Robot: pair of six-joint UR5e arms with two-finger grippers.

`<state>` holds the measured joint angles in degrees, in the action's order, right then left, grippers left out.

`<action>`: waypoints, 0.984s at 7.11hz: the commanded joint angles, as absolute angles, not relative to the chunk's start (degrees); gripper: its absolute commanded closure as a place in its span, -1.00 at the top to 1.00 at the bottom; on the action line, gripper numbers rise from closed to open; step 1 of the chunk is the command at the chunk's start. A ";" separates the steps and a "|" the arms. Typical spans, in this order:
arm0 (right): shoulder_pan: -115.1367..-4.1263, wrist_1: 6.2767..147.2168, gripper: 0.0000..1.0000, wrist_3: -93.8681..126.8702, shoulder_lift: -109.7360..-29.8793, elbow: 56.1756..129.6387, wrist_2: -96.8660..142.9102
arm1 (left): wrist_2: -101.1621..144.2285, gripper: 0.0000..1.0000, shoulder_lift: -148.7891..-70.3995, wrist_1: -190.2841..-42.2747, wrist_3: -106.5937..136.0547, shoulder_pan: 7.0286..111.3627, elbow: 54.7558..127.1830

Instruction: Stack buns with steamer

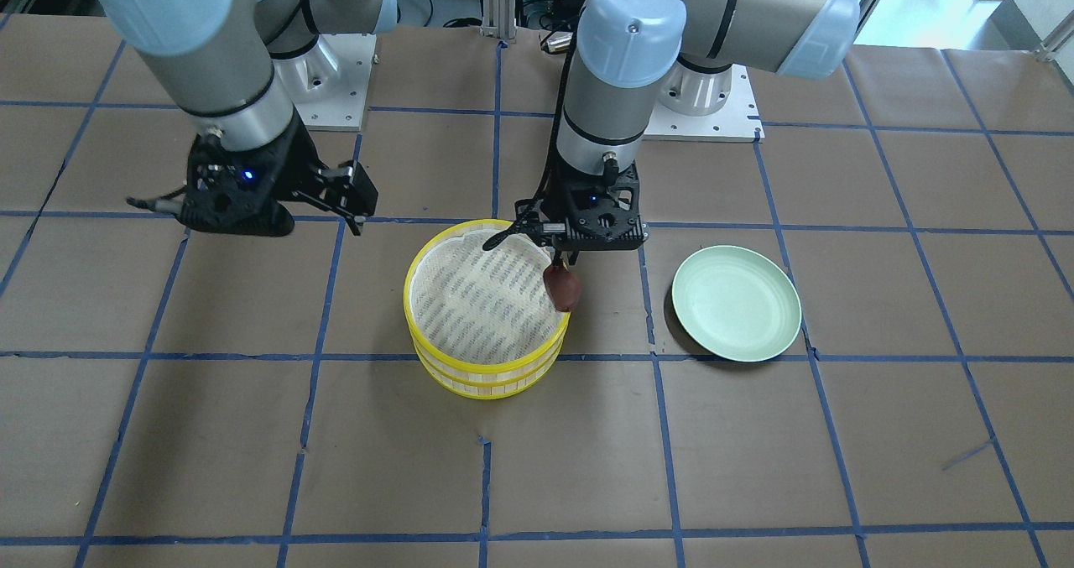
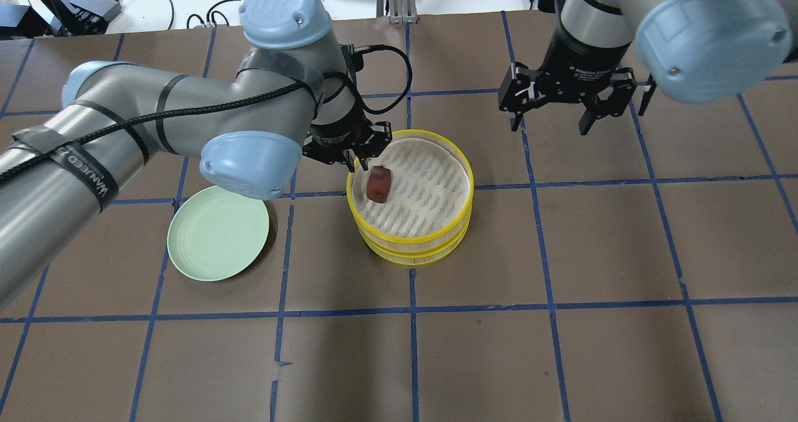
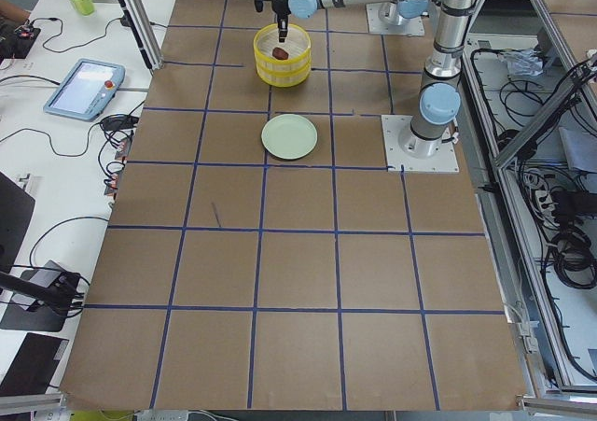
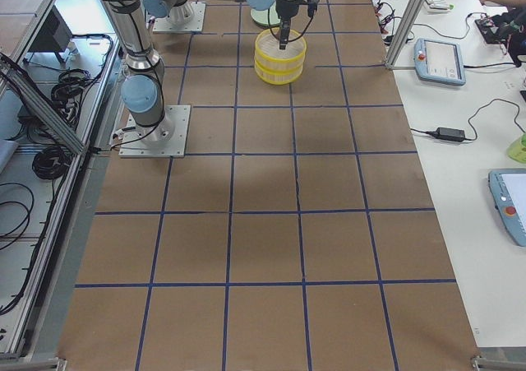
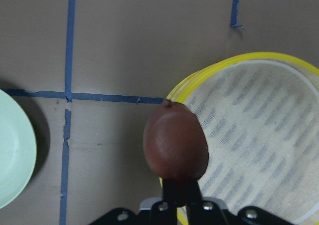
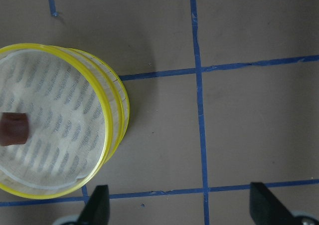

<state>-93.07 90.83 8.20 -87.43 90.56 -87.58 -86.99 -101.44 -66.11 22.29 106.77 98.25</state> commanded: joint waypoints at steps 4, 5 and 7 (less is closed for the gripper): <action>-92.55 88.86 0.96 3.43 -88.68 90.09 -90.44 | -87.98 1.00 -100.29 -68.87 4.24 102.00 96.34; -92.72 88.86 0.96 3.08 -88.68 90.09 -90.35 | -87.80 1.00 -97.59 -74.47 -5.27 95.34 95.46; -92.55 89.73 0.97 3.16 -88.59 89.65 -90.18 | -87.98 1.00 -89.34 -86.16 -11.69 84.95 94.05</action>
